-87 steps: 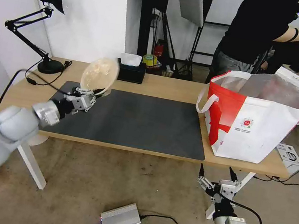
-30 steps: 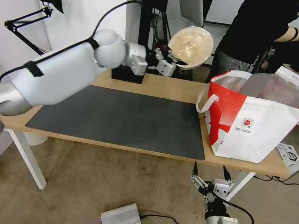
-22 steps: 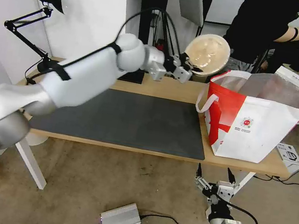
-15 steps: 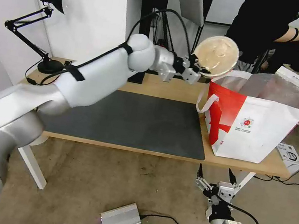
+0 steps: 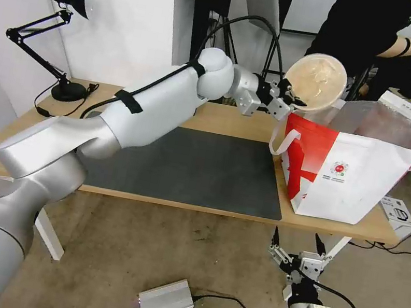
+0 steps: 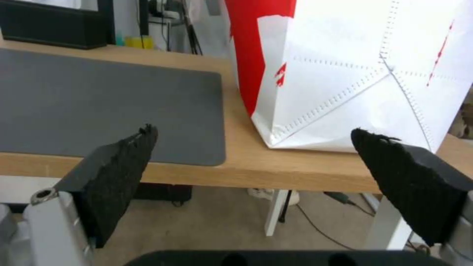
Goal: Pick up the trash from the table and place it into the takeout bag.
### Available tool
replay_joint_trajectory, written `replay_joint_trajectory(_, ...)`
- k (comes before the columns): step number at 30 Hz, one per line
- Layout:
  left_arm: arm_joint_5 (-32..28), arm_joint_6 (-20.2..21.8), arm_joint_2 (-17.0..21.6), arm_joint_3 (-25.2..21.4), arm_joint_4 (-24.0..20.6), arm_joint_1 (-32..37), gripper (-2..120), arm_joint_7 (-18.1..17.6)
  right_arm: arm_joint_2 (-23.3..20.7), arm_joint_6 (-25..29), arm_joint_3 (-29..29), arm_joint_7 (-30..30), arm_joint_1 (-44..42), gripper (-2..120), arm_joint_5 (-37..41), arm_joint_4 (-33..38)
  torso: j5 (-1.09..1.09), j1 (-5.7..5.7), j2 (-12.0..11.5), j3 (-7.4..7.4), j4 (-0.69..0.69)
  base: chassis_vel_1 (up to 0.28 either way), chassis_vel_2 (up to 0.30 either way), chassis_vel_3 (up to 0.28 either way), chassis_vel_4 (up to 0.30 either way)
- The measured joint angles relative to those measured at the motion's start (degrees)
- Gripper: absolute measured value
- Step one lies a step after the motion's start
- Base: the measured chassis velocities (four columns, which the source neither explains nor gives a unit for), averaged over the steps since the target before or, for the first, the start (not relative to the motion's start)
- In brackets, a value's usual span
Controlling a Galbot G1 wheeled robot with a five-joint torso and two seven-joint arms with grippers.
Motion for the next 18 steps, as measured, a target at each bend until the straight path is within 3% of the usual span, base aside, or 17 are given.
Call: replay_joint_trajectory(18,11.0,-3.6,-6.8,-5.6,4.3,-0.3,1,-0.5,0.1,0.6,0.3,0.0,-0.1,100,0.0,-0.8,0.00,0.00,0.0,0.00,0.00,0.000,0.000,0.000,0.000)
